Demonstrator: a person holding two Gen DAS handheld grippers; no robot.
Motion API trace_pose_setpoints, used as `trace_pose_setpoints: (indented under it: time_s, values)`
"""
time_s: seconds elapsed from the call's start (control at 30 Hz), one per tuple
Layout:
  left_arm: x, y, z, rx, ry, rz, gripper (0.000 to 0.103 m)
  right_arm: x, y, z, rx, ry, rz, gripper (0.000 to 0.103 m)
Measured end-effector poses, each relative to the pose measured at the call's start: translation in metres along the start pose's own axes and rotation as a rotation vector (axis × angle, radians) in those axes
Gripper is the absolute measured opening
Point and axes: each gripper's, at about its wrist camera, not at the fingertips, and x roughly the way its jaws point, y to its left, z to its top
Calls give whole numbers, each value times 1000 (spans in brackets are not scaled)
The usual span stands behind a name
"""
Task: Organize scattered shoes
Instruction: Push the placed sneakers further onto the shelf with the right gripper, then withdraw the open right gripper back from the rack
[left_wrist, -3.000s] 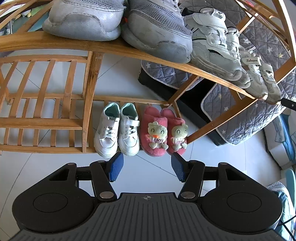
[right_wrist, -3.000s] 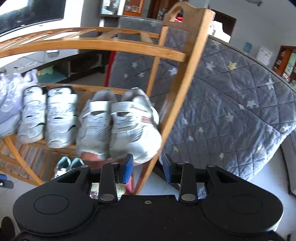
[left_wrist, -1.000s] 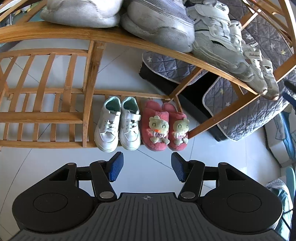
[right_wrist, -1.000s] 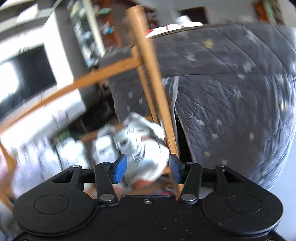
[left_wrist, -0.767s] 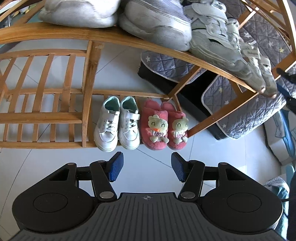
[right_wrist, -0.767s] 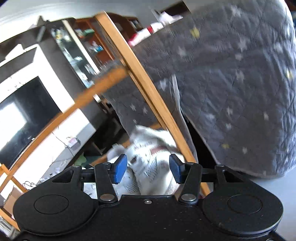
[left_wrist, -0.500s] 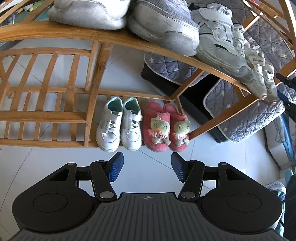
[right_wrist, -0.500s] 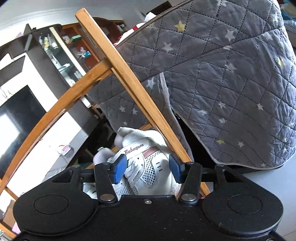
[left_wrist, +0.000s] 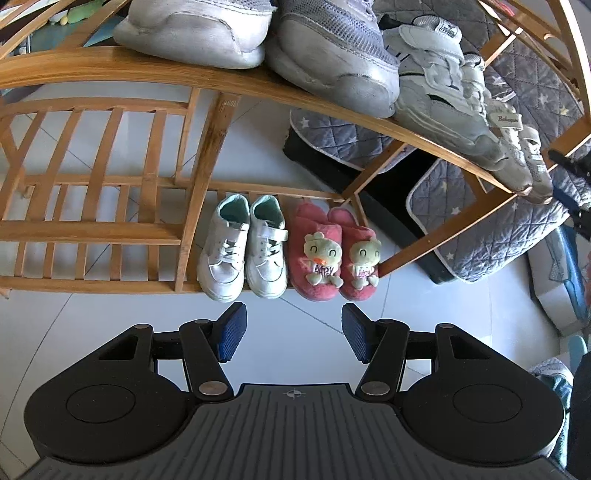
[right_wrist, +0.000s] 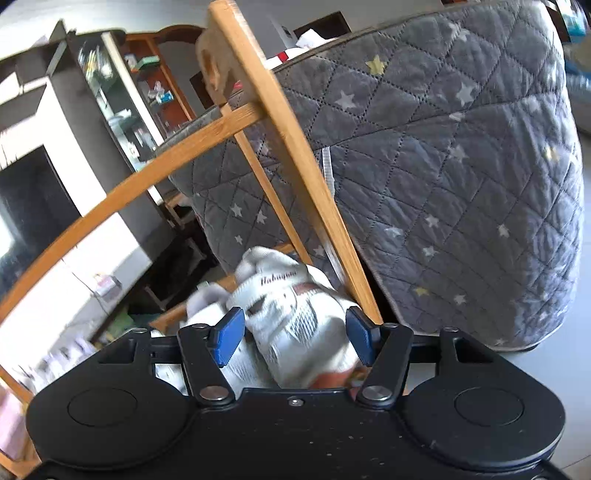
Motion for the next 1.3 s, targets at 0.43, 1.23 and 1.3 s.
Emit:
trace_pose_setpoints:
  time_s: [0.43,1.23,1.3]
  values:
    - [-17,4,-10,18,-7,28,64,-43,56,-59,-190,-5,-70,85]
    - [18,-108,-26,8,-70,169,70,-28,134,-173,-473,243,-26,103]
    - [18,-106,-26,0,-71,176,70,-26,137,-175,-491,244,-12,103]
